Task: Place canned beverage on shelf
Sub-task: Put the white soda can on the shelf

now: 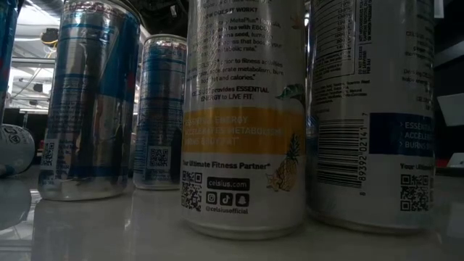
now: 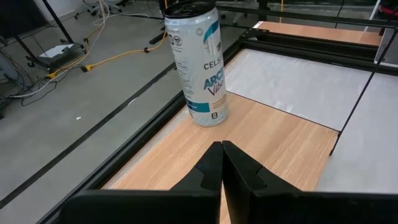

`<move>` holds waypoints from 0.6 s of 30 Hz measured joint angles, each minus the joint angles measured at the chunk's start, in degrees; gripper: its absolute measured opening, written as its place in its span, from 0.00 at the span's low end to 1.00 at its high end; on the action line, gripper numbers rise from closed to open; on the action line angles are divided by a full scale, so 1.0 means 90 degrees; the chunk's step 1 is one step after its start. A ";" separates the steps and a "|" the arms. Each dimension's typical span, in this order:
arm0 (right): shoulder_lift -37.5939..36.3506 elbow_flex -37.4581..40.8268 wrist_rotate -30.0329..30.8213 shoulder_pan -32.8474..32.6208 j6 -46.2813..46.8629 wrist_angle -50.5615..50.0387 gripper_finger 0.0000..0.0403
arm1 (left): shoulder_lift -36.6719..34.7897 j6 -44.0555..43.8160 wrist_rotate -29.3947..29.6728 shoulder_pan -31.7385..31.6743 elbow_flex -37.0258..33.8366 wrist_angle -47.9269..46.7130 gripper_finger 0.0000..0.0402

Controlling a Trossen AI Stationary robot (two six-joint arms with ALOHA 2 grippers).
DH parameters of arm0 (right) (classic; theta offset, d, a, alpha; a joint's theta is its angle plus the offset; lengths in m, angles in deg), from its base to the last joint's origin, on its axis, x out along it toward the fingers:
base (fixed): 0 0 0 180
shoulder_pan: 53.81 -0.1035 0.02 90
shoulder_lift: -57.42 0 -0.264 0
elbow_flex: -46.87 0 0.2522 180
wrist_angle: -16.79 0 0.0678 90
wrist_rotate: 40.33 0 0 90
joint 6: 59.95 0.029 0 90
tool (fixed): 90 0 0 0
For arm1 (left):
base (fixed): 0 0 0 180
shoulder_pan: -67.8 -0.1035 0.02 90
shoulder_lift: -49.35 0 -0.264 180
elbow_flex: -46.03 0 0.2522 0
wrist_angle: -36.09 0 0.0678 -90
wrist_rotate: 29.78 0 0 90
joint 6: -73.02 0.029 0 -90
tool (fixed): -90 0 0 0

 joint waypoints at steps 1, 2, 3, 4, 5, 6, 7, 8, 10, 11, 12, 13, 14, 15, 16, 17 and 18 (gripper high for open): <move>-0.0040 0.0000 -0.0059 -0.0002 0.0000 -0.0002 0.77 | 0.0000 -0.0002 0.0001 0.0000 0.0000 0.0000 0.00; -0.0079 0.0000 -0.0128 0.0000 0.0003 -0.0002 0.77 | 0.0000 -0.0002 0.0001 0.0000 -0.0001 0.0000 0.00; -0.0112 0.0000 -0.0186 -0.0001 0.0018 -0.0002 0.77 | 0.0000 0.0000 0.0001 0.0000 -0.0001 0.0002 0.00; -0.0141 0.0000 -0.0254 0.0000 0.0055 -0.0002 0.77 | 0.0000 0.0000 0.0001 0.0000 0.0001 0.0002 0.00; -0.0175 0.0000 -0.0310 0.0000 0.0120 -0.0003 0.77 | 0.0000 0.0000 0.0001 0.0000 0.0001 0.0002 0.00; -0.0201 0.0002 -0.0371 0.0000 0.0177 -0.0004 0.77 | 0.0000 -0.0002 0.0001 0.0000 0.0001 0.0002 0.00; -0.0225 0.0000 -0.0441 0.0000 0.0217 -0.0002 0.77 | 0.0000 0.0000 0.0001 0.0000 0.0000 0.0002 0.00; -0.0240 0.0002 -0.0501 0.0000 0.0249 -0.0004 0.77 | 0.0000 0.0000 0.0001 0.0000 0.0001 0.0002 0.00; -0.0272 0.0002 -0.0659 0.0000 0.0337 -0.0005 0.77 | 0.0000 0.0000 0.0001 0.0000 0.0000 0.0002 0.00; -0.0289 0.0004 -0.0747 0.0000 0.0352 -0.0008 0.77 | 0.0000 0.0000 0.0001 0.0000 0.0001 0.0002 0.00; -0.0305 0.0005 -0.0861 0.0000 0.0356 -0.0009 0.77 | 0.0000 0.0000 0.0001 0.0000 0.0001 0.0003 0.00; -0.0321 0.0005 -0.0970 0.0000 0.0357 -0.0007 0.77 | 0.0000 0.0000 0.0001 0.0000 0.0001 0.0003 0.00; -0.0337 0.0005 -0.1079 0.0000 0.0357 -0.0004 0.77 | 0.0000 0.0000 0.0001 0.0000 0.0001 0.0005 0.00; -0.0350 0.0005 -0.1200 -0.0001 0.0357 -0.0004 0.77 | 0.0000 0.0000 0.0001 0.0000 -0.0001 0.0005 0.00; -0.0367 0.0005 -0.1314 -0.0001 0.0356 -0.0004 0.77 | 0.0000 0.0000 0.0001 0.0000 0.0000 0.0008 0.00; -0.0385 0.0005 -0.1436 -0.0002 0.0356 -0.0007 0.77 | 0.0000 0.0000 0.0001 0.0000 0.0001 0.0024 0.00; -0.0397 0.0005 -0.1558 0.0000 0.0355 -0.0004 0.77 | 0.0000 0.0000 0.0001 0.0000 0.0001 0.0035 0.00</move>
